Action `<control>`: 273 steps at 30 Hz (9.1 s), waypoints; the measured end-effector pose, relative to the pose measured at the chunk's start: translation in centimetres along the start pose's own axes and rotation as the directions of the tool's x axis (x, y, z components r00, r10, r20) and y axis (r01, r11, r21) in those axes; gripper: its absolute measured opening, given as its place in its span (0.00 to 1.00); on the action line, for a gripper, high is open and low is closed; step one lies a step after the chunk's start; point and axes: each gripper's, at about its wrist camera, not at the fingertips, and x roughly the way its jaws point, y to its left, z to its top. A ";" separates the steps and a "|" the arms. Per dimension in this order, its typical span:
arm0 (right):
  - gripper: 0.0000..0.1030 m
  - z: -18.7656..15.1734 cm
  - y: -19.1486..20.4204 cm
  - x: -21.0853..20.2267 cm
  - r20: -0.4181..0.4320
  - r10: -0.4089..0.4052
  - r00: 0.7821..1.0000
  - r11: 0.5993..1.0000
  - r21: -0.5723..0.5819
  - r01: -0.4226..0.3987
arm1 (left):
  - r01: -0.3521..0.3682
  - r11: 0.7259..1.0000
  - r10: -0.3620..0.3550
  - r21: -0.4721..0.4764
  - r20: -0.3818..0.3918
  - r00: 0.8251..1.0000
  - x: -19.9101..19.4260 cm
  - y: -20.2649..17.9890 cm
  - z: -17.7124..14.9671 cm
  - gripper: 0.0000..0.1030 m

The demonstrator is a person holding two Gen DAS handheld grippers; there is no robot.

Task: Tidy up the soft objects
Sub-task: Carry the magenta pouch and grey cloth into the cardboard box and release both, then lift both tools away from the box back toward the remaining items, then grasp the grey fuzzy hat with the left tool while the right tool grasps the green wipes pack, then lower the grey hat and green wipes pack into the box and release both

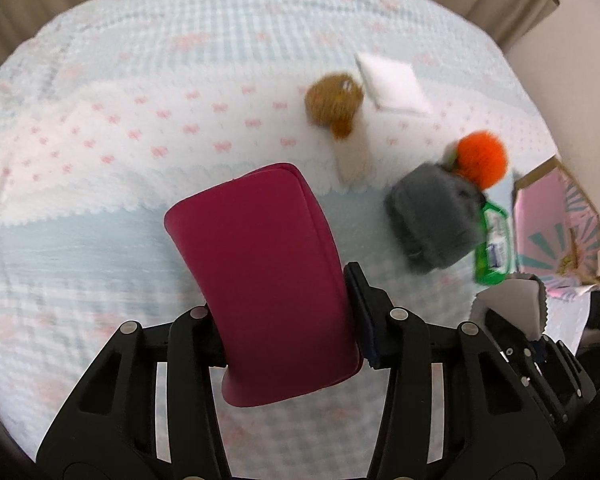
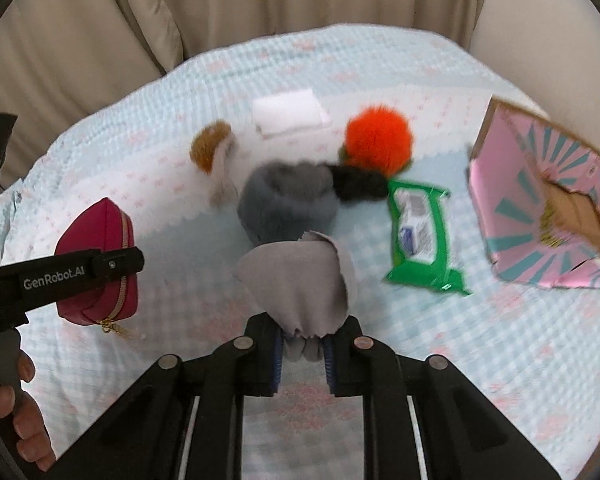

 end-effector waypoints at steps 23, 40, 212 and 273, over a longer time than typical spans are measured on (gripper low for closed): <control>0.15 11.5 -9.3 -21.3 0.254 -0.061 0.965 0.996 0.078 0.042 | 0.057 0.987 -0.091 0.147 0.237 0.967 -21.0 -14.5 4.7 0.41; 0.15 12.7 -32.4 -21.2 0.138 -0.071 0.988 0.995 0.086 0.059 | 0.084 0.967 -0.112 0.241 0.105 0.988 -13.1 -40.4 0.9 0.41; 0.40 1.5 -10.8 8.8 0.007 -0.040 0.999 0.995 0.096 0.039 | 0.085 0.894 -0.153 0.439 0.122 0.981 9.1 -12.1 0.9 0.51; 0.40 12.2 -42.6 -14.1 -0.101 0.088 0.991 0.994 0.079 -0.080 | 0.067 0.957 -0.089 0.282 0.064 0.994 -5.5 -49.0 -1.6 0.51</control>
